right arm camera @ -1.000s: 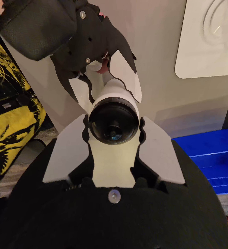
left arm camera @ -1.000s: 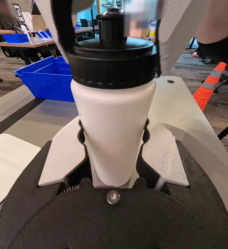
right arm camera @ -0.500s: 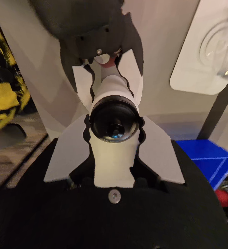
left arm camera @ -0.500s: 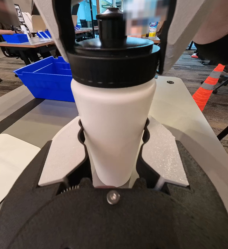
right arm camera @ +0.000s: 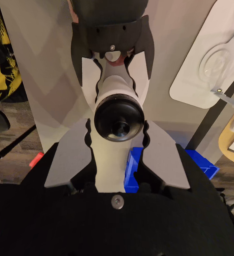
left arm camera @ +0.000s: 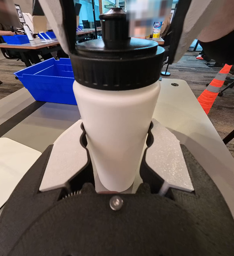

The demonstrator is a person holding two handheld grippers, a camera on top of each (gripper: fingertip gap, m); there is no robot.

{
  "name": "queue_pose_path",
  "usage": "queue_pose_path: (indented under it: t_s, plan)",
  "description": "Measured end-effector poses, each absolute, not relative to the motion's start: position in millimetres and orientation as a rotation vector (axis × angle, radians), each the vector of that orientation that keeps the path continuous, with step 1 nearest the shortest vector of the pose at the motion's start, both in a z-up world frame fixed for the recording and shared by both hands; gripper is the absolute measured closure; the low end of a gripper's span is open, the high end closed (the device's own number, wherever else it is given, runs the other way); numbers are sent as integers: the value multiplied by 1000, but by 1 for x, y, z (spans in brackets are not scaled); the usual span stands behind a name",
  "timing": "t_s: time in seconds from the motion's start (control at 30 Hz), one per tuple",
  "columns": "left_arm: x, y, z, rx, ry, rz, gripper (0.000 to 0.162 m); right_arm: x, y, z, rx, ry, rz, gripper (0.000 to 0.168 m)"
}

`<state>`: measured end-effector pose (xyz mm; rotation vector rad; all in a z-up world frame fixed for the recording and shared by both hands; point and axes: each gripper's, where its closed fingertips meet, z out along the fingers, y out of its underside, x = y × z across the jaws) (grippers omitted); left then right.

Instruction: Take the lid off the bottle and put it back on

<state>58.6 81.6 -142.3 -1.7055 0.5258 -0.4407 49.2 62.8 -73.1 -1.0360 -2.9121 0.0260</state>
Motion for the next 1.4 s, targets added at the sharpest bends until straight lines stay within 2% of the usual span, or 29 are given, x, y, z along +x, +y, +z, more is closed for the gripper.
queue_pose_path:
  t_s: [0.13,0.33,0.4,0.5,0.63,0.77,0.87,0.97,1.1,1.13,1.2,1.23,1.4]
  plan:
    - [59,81,-142,-1706,527,-440,77,49,65,-76,-1092,-2905,21,99]
    - [59,82,-142,-1706,525,-441,77,51,64,-76,-1574,-2718,45,98]
    - [59,81,-142,-1707,526,-437,77,50,63,-76,-1534,-2732,38,98]
    - [59,81,-142,-1709,527,-436,77,46,60,-74,-1389,-2788,95,87]
    - [59,81,-142,-1708,526,-438,77,44,60,-68,-1063,-2862,73,82]
    - [59,81,-142,-1706,527,-440,77,44,56,-69,-907,-2914,73,101]
    - [59,81,-142,-1706,527,-440,77,43,55,-70,-932,-2905,93,104]
    - [59,82,-142,-1707,526,-441,77,41,55,-68,-1174,-2824,152,107]
    - [63,81,-142,-1706,536,-439,77,35,54,-63,-1616,-2639,317,124]
    - [63,81,-142,-1705,538,-440,77,37,54,-63,-1585,-2662,321,121]
    - [62,81,-143,-1706,540,-439,77,37,55,-63,-1528,-2675,306,98]
    - [62,81,-142,-1705,539,-440,77,36,56,-61,-1484,-2678,309,93]
    - [62,81,-142,-1703,535,-443,77,43,52,-59,-1080,-2805,187,82]
